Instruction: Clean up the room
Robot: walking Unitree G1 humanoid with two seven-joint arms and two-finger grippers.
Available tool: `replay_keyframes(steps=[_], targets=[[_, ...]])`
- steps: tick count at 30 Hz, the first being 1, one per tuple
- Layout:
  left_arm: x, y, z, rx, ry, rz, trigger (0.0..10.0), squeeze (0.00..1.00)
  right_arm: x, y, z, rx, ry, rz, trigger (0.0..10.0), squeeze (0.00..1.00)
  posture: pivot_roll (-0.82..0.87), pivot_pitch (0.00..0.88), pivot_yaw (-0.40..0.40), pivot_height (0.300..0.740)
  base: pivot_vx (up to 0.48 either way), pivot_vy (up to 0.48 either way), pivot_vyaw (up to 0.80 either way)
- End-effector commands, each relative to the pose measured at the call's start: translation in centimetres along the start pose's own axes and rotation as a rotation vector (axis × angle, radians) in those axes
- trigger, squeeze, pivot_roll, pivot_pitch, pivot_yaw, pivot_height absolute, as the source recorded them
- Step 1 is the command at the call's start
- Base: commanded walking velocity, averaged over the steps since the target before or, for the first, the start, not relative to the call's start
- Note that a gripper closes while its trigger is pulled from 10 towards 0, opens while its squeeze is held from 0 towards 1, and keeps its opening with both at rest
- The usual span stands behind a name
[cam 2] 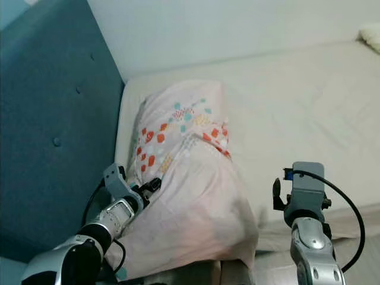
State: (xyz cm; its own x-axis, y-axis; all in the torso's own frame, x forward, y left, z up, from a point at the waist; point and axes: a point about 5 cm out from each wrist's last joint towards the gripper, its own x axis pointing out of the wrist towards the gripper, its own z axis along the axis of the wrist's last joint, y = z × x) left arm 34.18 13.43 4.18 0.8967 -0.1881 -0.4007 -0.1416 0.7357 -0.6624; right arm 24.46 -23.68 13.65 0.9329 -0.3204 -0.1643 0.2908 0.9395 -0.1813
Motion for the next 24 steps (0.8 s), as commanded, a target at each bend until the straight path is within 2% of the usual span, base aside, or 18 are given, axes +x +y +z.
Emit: replay_keyframes(steps=[1,2,3,5,6,8,9,10,11,12,13,14,15,17,18,23,24], targets=[[-0.2,0.2,-1.8,-0.081,0.066,-0.008,10.0,0.00,-0.7,0.2,-0.3,0.007,0.028,0.003,10.0,0.00,-0.20,0.290,0.122,0.638,0.000,0.000,0.00],[-0.2,0.2,-1.8,-0.081,0.066,-0.008,10.0,0.00,-0.7,0.2,-0.3,0.007,0.028,0.003,10.0,0.00,-0.20,0.290,0.122,0.638,0.000,0.000,0.00],[-0.1,-0.5,-2.2,-0.140,0.081,-0.063,10.0,0.00,-1.0,0.2,-0.4,0.005,0.037,0.005,10.0,0.00,-0.20,0.303,0.118,0.638,0.000,0.000,0.00],[0.0,-2.9,-3.3,-0.260,0.133,-0.262,10.0,0.00,-1.4,0.3,-0.6,0.002,0.051,0.010,10.0,0.00,-0.20,0.314,0.114,0.638,0.000,0.000,0.00],[0.0,-2.9,-3.3,-0.260,0.133,-0.262,10.0,0.00,-1.4,0.3,-0.6,0.002,0.051,0.010,10.0,0.00,-0.20,0.314,0.114,0.638,0.000,0.000,0.00],[-0.2,-5.9,-4.4,-0.336,0.194,-0.487,10.0,0.00,-1.4,0.2,-0.5,-0.001,0.057,0.009,10.0,0.00,-0.20,0.319,0.111,0.638,0.000,0.000,0.00],[-0.2,-5.9,-4.4,-0.336,0.194,-0.487,10.0,0.00,-1.4,0.2,-0.5,-0.001,0.057,0.009,10.0,0.00,-0.20,0.319,0.111,0.638,0.000,0.000,0.00],[-0.5,-7.6,-5.1,-0.351,0.239,-0.604,10.0,0.00,-1.4,0.0,-0.3,-0.002,0.054,0.007,10.0,0.00,-0.20,0.317,0.110,0.638,0.000,0.000,0.00],[-0.5,-7.6,-5.1,-0.351,0.239,-0.604,10.0,0.00,-1.4,0.0,-0.3,-0.002,0.054,0.007,10.0,0.00,-0.20,0.317,0.110,0.638,0.000,0.000,0.00],[-0.8,-9.1,-6.1,-0.333,0.284,-0.686,10.0,0.00,-1.4,-0.2,-0.2,-0.006,0.052,0.004,10.0,0.00,-0.20,0.314,0.110,0.638,0.000,0.000,0.00],[-0.8,-9.1,-6.1,-0.333,0.284,-0.686,10.0,0.00,-1.4,-0.2,-0.2,-0.006,0.052,0.004,10.0,0.00,-0.20,0.314,0.110,0.638,0.000,0.000,0.00],[-1.0,-9.9,-6.8,-0.317,0.312,-0.730,10.0,0.00,-1.4,-0.3,0.0,-0.009,0.052,0.002,10.0,0.00,-0.20,0.311,0.109,0.638,0.000,0.000,0.00],[-1.3,-10.6,-7.8,-0.298,0.340,-0.757,4.0,0.00,-1.4,-0.5,0.2,-0.008,0.048,-0.002,10.0,0.00,-0.20,0.310,0.109,0.638,0.000,0.000,0.00],[-1.3,-10.6,-7.8,-0.298,0.340,-0.757,4.0,0.00,-1.4,-0.5,0.2,-0.008,0.048,-0.002,10.0,0.00,-0.20,0.310,0.109,0.638,0.000,0.000,0.00],[-1.5,-11.0,-8.6,-0.288,0.366,-0.777,0.0,0.00,-1.4,-0.7,0.4,-0.009,0.045,-0.006,10.0,0.00,-0.21,0.302,0.112,0.638,0.000,0.000,0.00],[-1.8,-11.2,-9.7,-0.260,0.392,-0.772,0.0,0.00,-1.4,-1.0,0.8,-0.009,0.038,-0.015,10.0,0.00,-0.21,0.290,0.116,0.638,0.000,0.000,0.00],[-1.8,-11.2,-9.9,-0.232,0.397,-0.771,0.0,0.00,-1.4,-1.3,0.9,-0.010,0.035,-0.021,10.0,0.00,-0.21,0.285,0.117,0.638,0.000,0.000,0.00]])
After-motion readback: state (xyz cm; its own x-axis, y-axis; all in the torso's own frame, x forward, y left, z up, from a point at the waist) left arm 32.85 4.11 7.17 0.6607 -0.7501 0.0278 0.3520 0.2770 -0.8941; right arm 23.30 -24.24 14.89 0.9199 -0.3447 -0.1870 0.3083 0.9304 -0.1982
